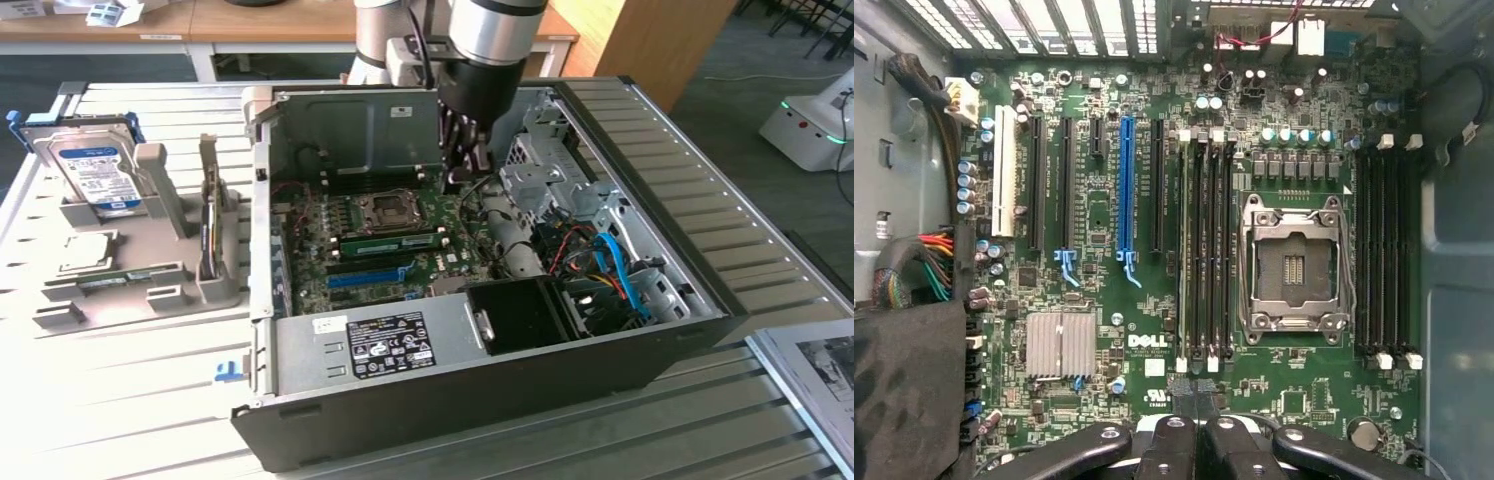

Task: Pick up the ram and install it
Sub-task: 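Press down the ram until it locks into place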

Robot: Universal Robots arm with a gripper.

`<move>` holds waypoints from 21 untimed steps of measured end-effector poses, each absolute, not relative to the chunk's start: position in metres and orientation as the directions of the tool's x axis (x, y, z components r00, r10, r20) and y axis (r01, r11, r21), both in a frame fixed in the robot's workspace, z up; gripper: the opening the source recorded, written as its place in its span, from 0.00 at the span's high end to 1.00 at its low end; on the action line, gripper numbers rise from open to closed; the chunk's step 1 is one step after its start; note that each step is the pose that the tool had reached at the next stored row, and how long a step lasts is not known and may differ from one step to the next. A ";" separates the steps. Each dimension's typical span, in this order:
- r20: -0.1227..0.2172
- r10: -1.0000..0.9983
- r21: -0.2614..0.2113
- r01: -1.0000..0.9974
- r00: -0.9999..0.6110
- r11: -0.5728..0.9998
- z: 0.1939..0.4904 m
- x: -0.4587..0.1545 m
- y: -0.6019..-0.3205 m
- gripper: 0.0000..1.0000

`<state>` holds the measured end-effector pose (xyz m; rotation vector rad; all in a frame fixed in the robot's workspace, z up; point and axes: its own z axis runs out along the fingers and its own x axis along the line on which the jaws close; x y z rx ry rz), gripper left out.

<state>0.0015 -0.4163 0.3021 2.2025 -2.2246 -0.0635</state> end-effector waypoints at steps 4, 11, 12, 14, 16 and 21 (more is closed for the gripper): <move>-0.021 -1.000 0.036 -0.999 -0.010 0.010 0.297 0.002 -0.416 0.90; -0.021 -1.000 0.036 -0.999 -0.010 0.010 0.289 0.001 -0.416 0.90; -0.021 -1.000 0.036 -0.999 -0.010 0.010 0.288 0.001 -0.416 0.90; -0.021 -1.000 0.036 -0.999 -0.010 0.010 0.286 0.001 -0.416 0.90; -0.021 -1.000 0.036 -0.999 -0.010 0.010 0.284 0.001 -0.416 0.90; -0.021 -1.000 0.036 -0.999 -0.010 0.010 0.279 0.001 -0.416 0.90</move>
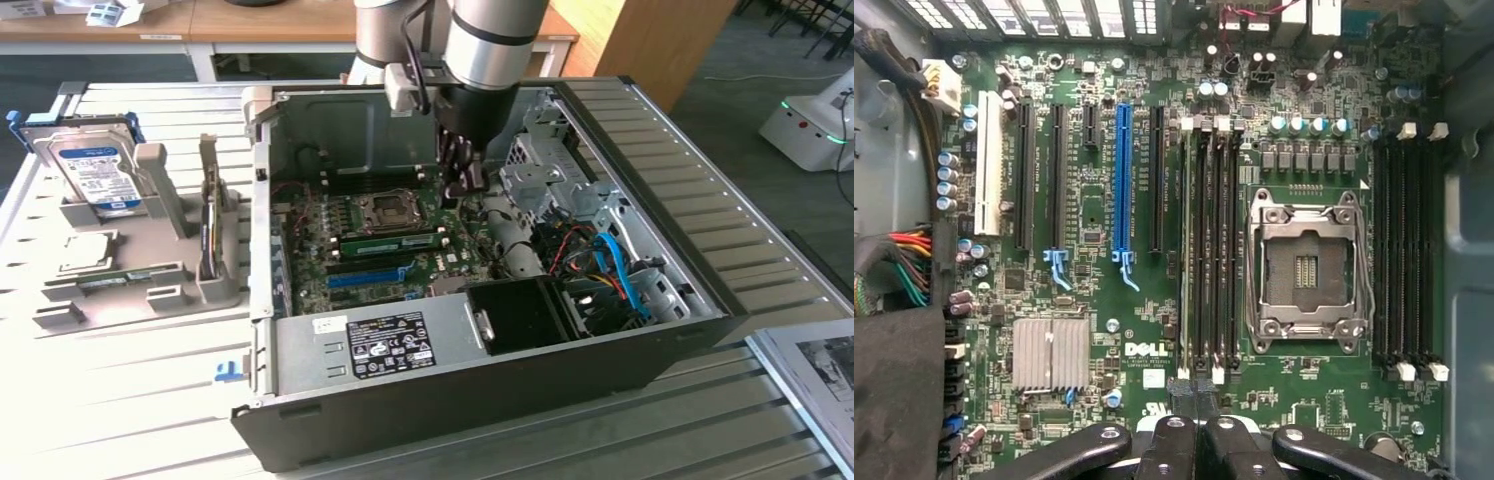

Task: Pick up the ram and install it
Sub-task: 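Press down the ram until it locks into place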

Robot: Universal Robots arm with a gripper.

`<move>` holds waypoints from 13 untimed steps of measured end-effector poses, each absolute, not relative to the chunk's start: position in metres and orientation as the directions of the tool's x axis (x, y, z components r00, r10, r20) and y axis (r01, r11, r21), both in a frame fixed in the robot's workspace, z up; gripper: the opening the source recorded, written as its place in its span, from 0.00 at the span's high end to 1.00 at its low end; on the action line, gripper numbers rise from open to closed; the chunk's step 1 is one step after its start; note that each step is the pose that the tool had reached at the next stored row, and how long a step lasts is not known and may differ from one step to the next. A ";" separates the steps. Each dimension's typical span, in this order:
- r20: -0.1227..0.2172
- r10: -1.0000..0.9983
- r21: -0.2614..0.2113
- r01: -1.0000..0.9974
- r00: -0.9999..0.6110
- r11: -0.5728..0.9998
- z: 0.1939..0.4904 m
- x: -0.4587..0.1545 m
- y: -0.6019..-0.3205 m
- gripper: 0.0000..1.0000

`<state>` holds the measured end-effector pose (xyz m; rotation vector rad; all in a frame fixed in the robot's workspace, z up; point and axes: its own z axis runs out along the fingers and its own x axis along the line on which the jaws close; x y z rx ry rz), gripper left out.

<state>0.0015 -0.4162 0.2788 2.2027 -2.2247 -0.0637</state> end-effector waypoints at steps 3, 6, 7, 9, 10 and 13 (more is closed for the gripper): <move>-0.021 -1.000 0.036 -0.999 -0.010 0.010 0.276 0.001 -0.416 0.90; -0.021 -1.000 0.036 -0.999 -0.010 0.010 0.273 0.001 -0.416 0.90; -0.021 -1.000 0.036 -0.999 -0.010 0.010 0.272 0.001 -0.416 0.90; -0.021 -1.000 0.036 -0.999 -0.010 0.010 0.270 0.001 -0.416 0.90; -0.021 -1.000 0.036 -0.999 -0.010 0.010 0.270 0.001 -0.416 0.90; -0.021 -1.000 0.036 -0.999 -0.010 0.010 0.267 0.001 -0.416 0.90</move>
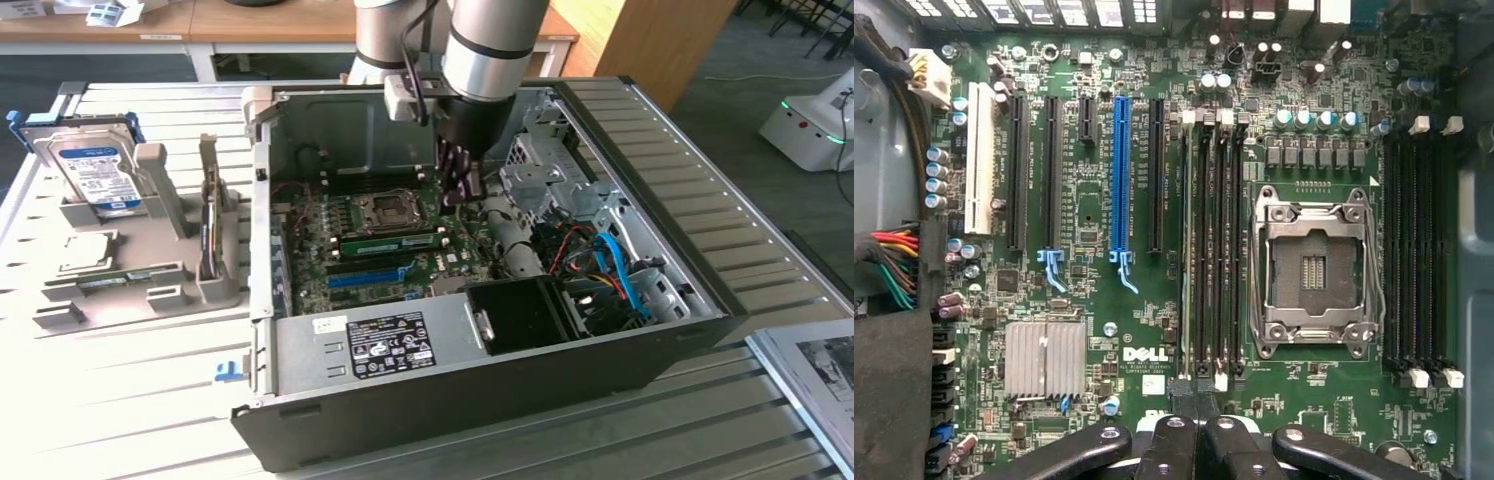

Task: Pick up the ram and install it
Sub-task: 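Press down the ram until it locks into place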

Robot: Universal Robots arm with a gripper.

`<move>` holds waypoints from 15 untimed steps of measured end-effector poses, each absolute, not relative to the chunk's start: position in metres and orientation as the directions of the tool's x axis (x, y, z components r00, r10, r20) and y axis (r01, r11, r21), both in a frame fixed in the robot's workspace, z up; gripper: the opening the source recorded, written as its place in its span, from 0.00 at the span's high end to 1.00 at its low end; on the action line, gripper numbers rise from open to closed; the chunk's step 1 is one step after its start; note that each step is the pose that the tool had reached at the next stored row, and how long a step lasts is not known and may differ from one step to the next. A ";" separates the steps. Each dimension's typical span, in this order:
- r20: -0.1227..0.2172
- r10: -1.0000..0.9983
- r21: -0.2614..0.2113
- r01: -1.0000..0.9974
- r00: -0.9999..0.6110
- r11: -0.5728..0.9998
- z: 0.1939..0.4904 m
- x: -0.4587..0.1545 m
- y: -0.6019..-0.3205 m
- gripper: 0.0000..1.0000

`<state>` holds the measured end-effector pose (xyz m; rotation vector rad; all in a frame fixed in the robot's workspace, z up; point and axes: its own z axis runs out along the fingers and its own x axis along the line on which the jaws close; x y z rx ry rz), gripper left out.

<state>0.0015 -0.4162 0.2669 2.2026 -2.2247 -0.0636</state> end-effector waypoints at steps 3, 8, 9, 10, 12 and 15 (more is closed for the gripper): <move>-0.021 -1.000 0.036 -0.999 -0.010 0.010 0.264 0.001 -0.416 0.90; -0.021 -1.000 0.036 -0.999 -0.010 0.010 0.259 0.001 -0.416 0.90; -0.021 -1.000 0.036 -0.999 -0.010 0.010 0.258 0.001 -0.416 0.90; -0.021 -1.000 0.036 -0.999 -0.010 0.010 0.257 0.001 -0.416 0.90; -0.021 -1.000 0.036 -0.999 -0.010 0.010 0.255 0.001 -0.416 0.90; -0.021 -1.000 0.036 -0.999 -0.010 0.010 0.252 0.001 -0.416 0.90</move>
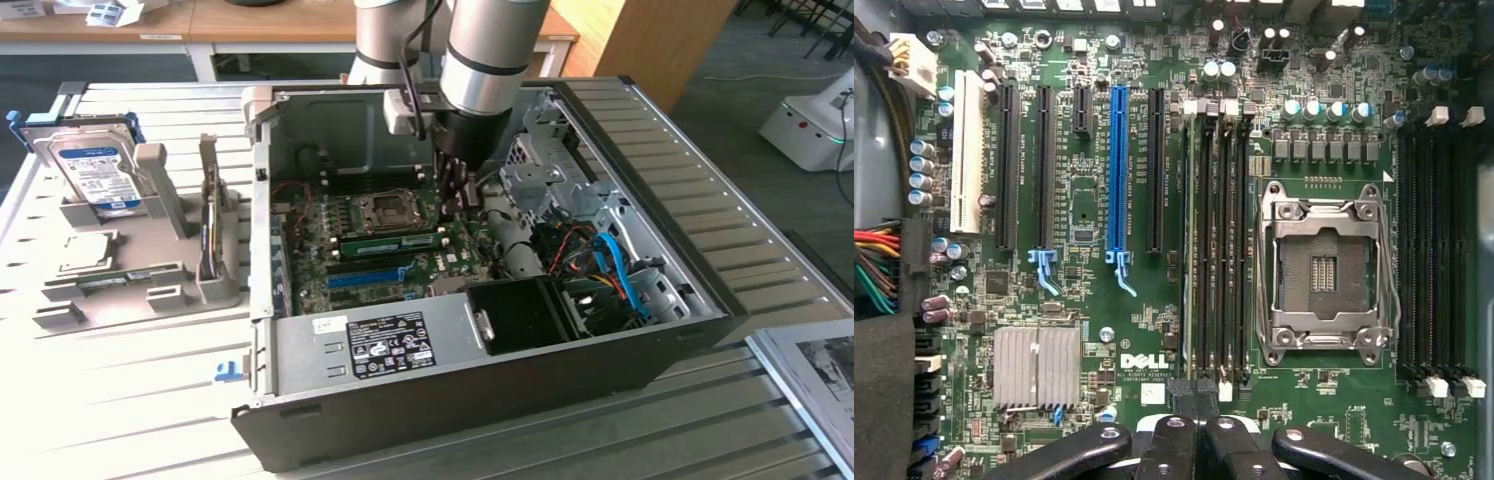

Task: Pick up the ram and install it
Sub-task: 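Press down the ram until it locks into place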

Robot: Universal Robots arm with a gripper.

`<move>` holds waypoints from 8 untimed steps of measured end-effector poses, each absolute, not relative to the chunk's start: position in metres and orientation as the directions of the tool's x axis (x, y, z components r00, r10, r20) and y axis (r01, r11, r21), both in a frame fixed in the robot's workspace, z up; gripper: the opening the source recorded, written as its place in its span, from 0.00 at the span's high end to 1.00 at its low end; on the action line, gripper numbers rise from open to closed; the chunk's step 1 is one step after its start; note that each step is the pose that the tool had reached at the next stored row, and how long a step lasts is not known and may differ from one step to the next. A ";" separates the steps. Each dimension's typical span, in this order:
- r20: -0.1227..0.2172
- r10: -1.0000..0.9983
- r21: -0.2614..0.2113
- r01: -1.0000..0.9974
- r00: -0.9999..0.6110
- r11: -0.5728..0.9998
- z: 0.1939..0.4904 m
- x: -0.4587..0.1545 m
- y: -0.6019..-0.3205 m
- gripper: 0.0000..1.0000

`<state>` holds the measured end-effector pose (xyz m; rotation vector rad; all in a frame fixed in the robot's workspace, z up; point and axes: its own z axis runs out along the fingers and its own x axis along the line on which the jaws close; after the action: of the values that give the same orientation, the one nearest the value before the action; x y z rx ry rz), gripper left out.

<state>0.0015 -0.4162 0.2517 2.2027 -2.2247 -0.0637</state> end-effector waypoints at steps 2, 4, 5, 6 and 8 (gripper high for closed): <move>-0.021 -1.000 0.036 -0.999 -0.010 0.010 0.250 0.001 -0.416 0.90; -0.021 -1.000 0.036 -0.999 -0.010 0.010 0.248 0.001 -0.416 0.90; -0.021 -1.000 0.036 -0.999 -0.010 0.010 0.247 0.001 -0.416 0.90; -0.021 -1.000 0.036 -0.999 -0.010 0.010 0.246 0.001 -0.416 0.90; -0.021 -1.000 0.036 -0.999 -0.010 0.010 0.244 0.001 -0.416 0.90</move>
<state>0.0015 -0.4163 0.2436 2.2026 -2.2247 -0.0636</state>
